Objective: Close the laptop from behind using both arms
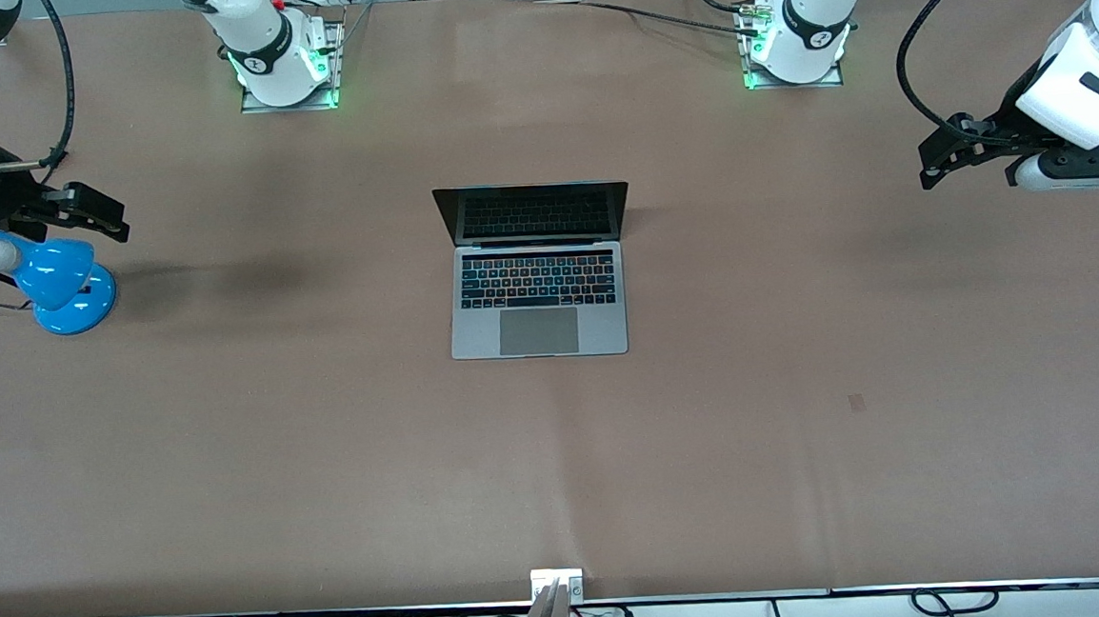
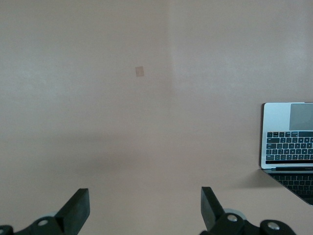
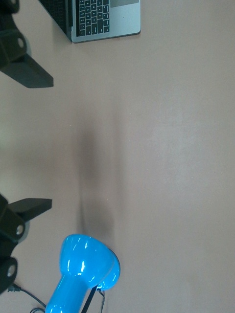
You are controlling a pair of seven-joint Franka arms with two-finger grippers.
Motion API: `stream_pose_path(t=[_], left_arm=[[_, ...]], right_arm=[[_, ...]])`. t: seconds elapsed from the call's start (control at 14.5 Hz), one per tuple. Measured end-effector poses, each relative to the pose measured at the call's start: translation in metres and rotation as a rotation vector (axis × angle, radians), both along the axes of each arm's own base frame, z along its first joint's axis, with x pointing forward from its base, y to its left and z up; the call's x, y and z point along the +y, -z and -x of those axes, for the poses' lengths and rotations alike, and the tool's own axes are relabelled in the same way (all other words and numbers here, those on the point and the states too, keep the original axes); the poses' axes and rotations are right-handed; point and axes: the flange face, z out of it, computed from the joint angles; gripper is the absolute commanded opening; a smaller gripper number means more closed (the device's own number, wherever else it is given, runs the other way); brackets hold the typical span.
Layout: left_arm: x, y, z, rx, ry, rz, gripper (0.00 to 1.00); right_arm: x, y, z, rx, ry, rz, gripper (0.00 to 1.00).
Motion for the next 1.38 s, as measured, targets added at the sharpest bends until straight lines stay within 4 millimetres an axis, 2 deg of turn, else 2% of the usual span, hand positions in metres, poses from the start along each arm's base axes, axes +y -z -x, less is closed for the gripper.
stream_pose_path(t=[0.69,1.03,1.1,1.17,1.24,1.31,1.38], left_arm=[[0.003,0.003,-0.001,0.008,-0.006,0.0,1.0],[0.004,0.025,0.003,0.136,-0.005,-0.011,1.0],[0.006,0.028,-0.001,0.14,-0.008,-0.01,0.82],[0.008,0.031,-0.006,0.144,-0.01,-0.009,0.56],[0.01,0.035,-0.013,0.149,-0.01,-0.007,0.37],[0.013,0.039,-0.019,0.154,-0.007,-0.005,0.17],[0.016,0.043,-0.024,0.16,-0.004,-0.004,0.04]], right_arm=[[-0.001,-0.001,0.0,-0.002,0.001,0.0,1.0],[-0.001,0.006,0.003,0.049,-0.018,0.0,1.0],[-0.002,0.008,0.005,0.062,-0.031,-0.001,1.0],[-0.002,0.009,0.007,0.082,-0.041,-0.001,0.97],[-0.001,0.01,0.009,0.097,-0.05,-0.004,0.48],[-0.001,0.011,0.01,0.106,-0.058,-0.013,0.31],[0.0,0.011,0.01,0.111,-0.061,-0.021,0.15]])
